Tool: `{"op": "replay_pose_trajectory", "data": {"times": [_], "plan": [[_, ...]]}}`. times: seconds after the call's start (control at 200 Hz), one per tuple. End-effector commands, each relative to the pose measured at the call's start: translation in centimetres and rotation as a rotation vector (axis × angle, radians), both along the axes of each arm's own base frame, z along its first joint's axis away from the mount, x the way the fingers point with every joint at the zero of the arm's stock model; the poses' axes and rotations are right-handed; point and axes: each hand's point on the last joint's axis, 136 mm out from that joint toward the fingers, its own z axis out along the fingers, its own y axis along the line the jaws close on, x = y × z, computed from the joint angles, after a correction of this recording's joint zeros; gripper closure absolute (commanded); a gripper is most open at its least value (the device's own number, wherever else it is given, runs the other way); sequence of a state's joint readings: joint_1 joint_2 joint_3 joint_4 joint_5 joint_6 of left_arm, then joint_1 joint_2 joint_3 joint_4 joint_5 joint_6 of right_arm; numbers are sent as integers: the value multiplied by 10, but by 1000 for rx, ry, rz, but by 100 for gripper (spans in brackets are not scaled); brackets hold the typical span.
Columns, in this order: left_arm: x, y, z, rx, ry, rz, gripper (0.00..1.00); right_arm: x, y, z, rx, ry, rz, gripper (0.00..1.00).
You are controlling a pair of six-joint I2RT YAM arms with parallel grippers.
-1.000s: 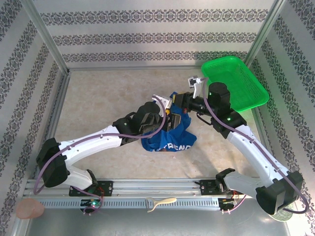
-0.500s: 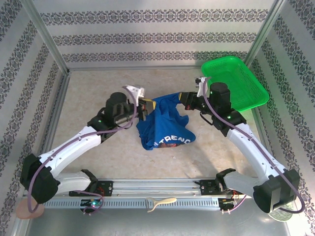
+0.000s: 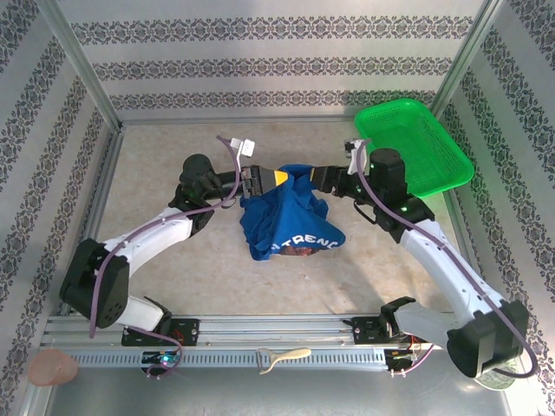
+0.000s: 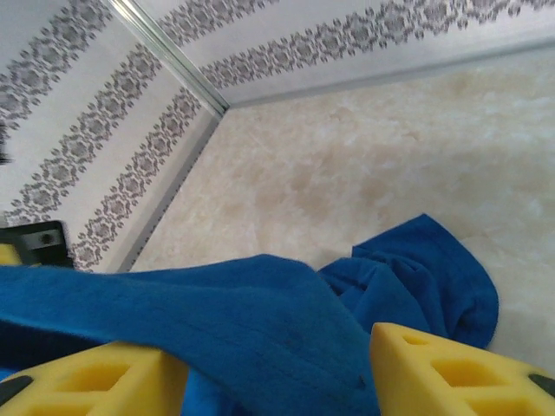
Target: Fold the inside-out t-shirt
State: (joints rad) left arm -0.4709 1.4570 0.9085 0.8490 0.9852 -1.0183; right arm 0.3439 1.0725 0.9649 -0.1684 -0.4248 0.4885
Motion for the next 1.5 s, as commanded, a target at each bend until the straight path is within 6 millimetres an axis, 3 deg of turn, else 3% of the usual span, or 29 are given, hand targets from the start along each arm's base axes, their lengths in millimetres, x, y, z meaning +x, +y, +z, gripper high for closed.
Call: {"op": "replay_pose_trajectory", "data": {"times": [0.0,0.105,0.175,0.315,0.495,0.669,0.909,1.064,1.174,1.309,1.409,1.494], "plan": [[-19,4,49,-145,-94,-111,100,-23,-9,37,37,-111,-7,42],[-17,3,51,-155,-93,-121,100,-39,-10,48,66,-131,-3,42],[-15,2,51,-154,-92,-121,100,-45,-13,45,67,-126,-31,34],[-15,2,51,-140,-96,-117,100,-43,-28,15,115,1,-167,28],[-13,2,46,-120,-93,-106,100,-35,-1,-13,278,112,-162,24],[-11,1,40,-114,-79,-105,100,-24,18,-11,346,119,-147,24],[-11,1,37,-114,-73,-102,100,-18,13,0,414,88,-180,26],[-9,2,37,-126,-65,-90,100,-9,27,0,433,115,-146,28],[-3,4,37,-139,-44,-50,100,-4,37,-6,455,132,-120,39],[24,13,21,-148,64,98,100,-4,34,2,460,71,-84,99],[51,31,-9,-157,211,265,99,-14,28,28,467,-63,2,100],[63,35,-33,-149,307,322,81,-34,30,55,457,-226,129,100]]}}
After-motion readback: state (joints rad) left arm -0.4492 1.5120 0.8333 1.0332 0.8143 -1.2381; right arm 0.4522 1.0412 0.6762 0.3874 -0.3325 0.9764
